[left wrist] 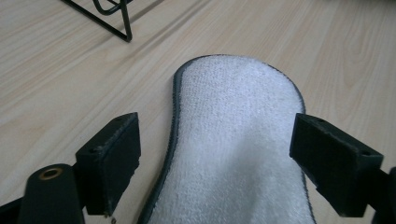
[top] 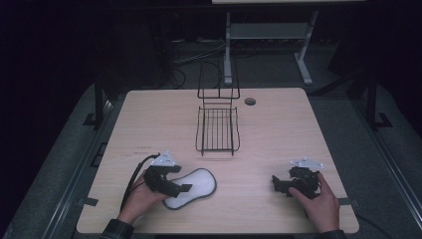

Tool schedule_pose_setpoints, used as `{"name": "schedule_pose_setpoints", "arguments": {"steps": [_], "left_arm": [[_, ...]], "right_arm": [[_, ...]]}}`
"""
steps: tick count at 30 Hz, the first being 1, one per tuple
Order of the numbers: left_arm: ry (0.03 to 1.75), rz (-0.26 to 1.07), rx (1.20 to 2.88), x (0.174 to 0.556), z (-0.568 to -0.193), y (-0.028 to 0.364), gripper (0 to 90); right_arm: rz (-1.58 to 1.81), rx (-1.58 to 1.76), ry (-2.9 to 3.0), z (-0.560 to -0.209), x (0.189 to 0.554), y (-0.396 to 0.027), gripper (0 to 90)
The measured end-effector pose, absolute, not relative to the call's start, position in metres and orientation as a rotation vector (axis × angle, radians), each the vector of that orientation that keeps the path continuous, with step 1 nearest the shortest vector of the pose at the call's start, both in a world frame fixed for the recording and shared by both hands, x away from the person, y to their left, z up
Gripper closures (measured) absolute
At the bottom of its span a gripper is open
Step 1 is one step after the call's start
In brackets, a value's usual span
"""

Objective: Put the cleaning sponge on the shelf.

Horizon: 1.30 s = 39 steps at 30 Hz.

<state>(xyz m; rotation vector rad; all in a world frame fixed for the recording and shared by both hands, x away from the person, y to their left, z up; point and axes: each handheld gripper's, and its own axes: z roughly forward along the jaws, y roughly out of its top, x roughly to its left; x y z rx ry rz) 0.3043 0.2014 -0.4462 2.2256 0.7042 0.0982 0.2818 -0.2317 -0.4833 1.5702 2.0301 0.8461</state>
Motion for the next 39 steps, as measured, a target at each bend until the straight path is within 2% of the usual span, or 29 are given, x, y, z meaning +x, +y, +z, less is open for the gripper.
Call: {"name": "schedule_pose_setpoints", "arguments": {"steps": [32, 37, 39], "left_arm": [[0.681, 0.090, 2.313, 0.308, -0.465, 0.187, 12.9], [0.641, 0.064, 2.322, 0.308, -0.463, 0.188, 24.3], [0.636, 0.061, 2.325, 0.308, -0.463, 0.188, 25.6]], "right_arm": [[0.846, 1.571, 2.030, -0.483, 0.282, -0.232, 0.0], [0.846, 1.570, 2.030, -0.483, 0.282, -0.232, 0.0], [0.846, 1.570, 2.029, -0.483, 0.282, -0.232, 0.0]]}}
